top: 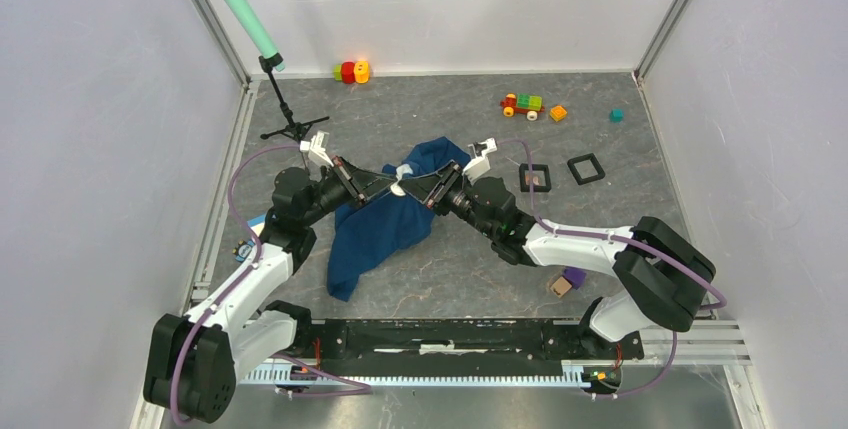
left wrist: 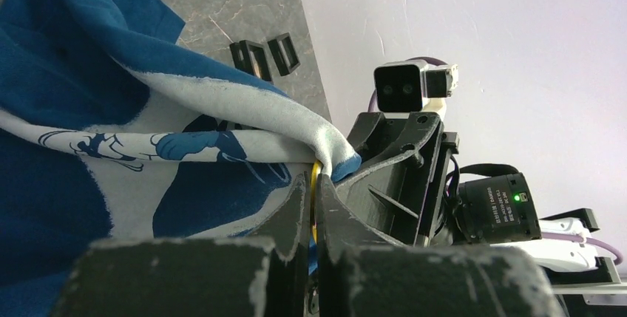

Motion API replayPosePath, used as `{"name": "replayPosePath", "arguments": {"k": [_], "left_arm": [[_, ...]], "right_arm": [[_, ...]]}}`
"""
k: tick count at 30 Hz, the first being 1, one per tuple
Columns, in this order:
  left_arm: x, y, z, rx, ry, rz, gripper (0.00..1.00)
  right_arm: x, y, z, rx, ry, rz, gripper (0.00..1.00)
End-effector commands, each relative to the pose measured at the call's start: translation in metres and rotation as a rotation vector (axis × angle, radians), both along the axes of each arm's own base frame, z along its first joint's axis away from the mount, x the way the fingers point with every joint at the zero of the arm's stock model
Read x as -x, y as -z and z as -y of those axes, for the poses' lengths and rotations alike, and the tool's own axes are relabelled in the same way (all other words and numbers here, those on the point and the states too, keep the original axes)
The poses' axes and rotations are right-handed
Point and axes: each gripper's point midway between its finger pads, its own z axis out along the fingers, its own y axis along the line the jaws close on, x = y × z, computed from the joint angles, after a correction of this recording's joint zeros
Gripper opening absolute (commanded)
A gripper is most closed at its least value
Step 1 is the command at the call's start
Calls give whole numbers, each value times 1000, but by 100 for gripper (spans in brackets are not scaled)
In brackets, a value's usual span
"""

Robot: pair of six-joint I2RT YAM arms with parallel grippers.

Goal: Remove the brooch from the garment

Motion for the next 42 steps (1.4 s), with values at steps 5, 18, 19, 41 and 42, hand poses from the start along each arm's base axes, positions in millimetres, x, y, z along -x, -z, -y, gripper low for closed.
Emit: {"name": "replayPosePath", "arguments": {"k": [5,18,19,41,42], "left_arm": [[-7,-43,3,9,2,155,2],[-19,-27,-7,-115,-60,167,2],[-19,-25,-8,-121,-62,168,2],[-32,8,-3,-211,-101,148,2],[-33,12,-3,-226,-109,147,2]], "right_arm": [[-1,37,0,217,-39,14,24],[8,42,20,249,-31,39,31],[8,41,21,245,-30,40,34],[22,23,-22,164,-263,193,24],[22,22,-23,159,-269,200,15]]}}
